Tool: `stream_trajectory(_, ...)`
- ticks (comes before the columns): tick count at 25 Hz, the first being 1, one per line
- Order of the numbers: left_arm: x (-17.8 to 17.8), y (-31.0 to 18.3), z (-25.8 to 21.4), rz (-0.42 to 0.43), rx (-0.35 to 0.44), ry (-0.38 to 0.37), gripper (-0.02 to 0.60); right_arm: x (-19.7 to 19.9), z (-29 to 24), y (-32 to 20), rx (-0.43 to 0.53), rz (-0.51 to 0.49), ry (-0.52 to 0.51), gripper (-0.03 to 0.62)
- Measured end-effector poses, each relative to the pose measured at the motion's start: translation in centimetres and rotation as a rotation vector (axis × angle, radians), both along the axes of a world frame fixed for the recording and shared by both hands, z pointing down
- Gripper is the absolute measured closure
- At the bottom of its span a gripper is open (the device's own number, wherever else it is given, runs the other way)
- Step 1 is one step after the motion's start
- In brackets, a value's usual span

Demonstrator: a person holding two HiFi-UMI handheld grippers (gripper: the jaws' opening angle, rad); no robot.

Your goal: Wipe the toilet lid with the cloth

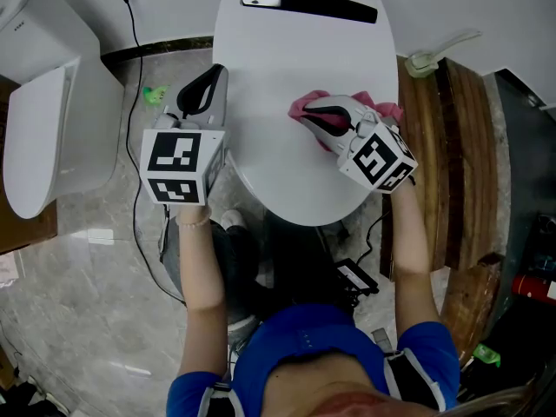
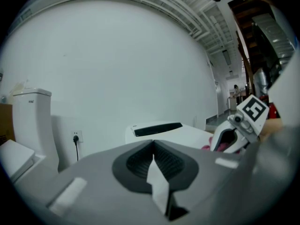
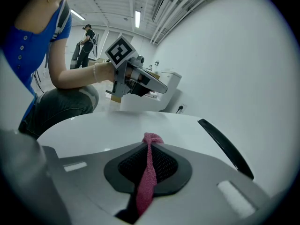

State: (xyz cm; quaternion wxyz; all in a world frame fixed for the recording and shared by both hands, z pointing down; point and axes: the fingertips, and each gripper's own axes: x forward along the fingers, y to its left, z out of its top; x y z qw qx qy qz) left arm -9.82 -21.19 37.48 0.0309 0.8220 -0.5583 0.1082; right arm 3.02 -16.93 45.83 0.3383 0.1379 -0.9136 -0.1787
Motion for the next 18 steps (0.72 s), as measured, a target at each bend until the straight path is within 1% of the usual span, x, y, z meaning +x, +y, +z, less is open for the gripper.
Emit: stream_trajectory(18, 0.3, 0.2, -0.1, 0.015, 0.005, 0.002, 0.580, 5.0, 0.0, -0.8, -0.009, 0.102, -0.040, 0.577)
